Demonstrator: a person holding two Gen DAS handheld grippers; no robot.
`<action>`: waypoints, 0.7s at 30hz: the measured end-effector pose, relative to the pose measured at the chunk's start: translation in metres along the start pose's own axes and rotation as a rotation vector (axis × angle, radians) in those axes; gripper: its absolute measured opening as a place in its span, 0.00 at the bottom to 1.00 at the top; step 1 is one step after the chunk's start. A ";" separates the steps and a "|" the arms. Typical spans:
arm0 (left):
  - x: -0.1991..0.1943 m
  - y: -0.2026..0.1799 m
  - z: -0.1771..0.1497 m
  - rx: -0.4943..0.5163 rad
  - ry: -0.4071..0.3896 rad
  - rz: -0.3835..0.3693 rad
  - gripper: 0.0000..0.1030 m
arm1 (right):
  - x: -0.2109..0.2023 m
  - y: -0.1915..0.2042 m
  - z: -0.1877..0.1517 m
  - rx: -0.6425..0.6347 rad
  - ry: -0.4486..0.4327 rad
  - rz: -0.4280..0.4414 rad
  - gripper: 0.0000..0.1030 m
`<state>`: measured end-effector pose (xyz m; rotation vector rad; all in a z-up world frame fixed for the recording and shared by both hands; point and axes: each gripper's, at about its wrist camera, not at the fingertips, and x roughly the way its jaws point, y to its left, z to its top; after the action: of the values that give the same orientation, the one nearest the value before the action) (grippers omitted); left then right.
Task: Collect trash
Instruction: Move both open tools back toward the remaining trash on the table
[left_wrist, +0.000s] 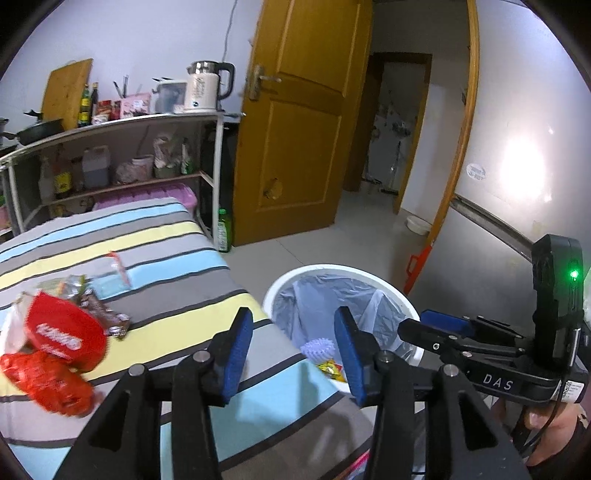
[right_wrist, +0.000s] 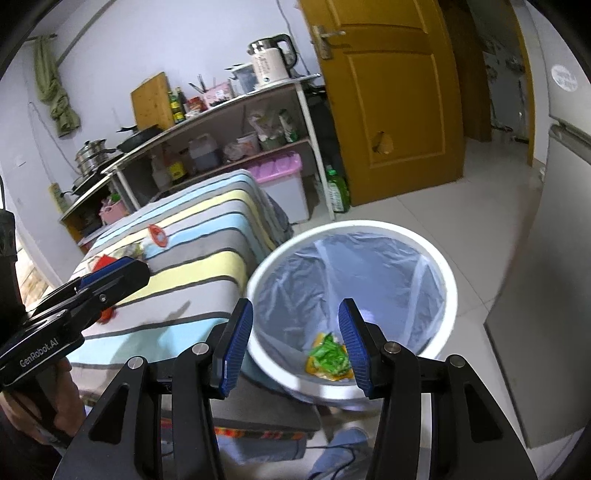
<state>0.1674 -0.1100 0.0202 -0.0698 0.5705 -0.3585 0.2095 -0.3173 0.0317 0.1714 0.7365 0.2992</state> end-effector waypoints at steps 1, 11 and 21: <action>-0.006 0.003 -0.001 -0.004 -0.006 0.006 0.46 | -0.001 0.003 0.000 -0.007 -0.001 0.004 0.48; -0.048 0.032 -0.014 -0.043 -0.048 0.098 0.47 | -0.010 0.051 -0.004 -0.095 -0.013 0.058 0.48; -0.081 0.067 -0.029 -0.097 -0.076 0.190 0.47 | -0.009 0.097 -0.011 -0.181 -0.004 0.132 0.48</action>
<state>0.1096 -0.0176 0.0267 -0.1210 0.5148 -0.1427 0.1756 -0.2284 0.0544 0.0491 0.6912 0.4892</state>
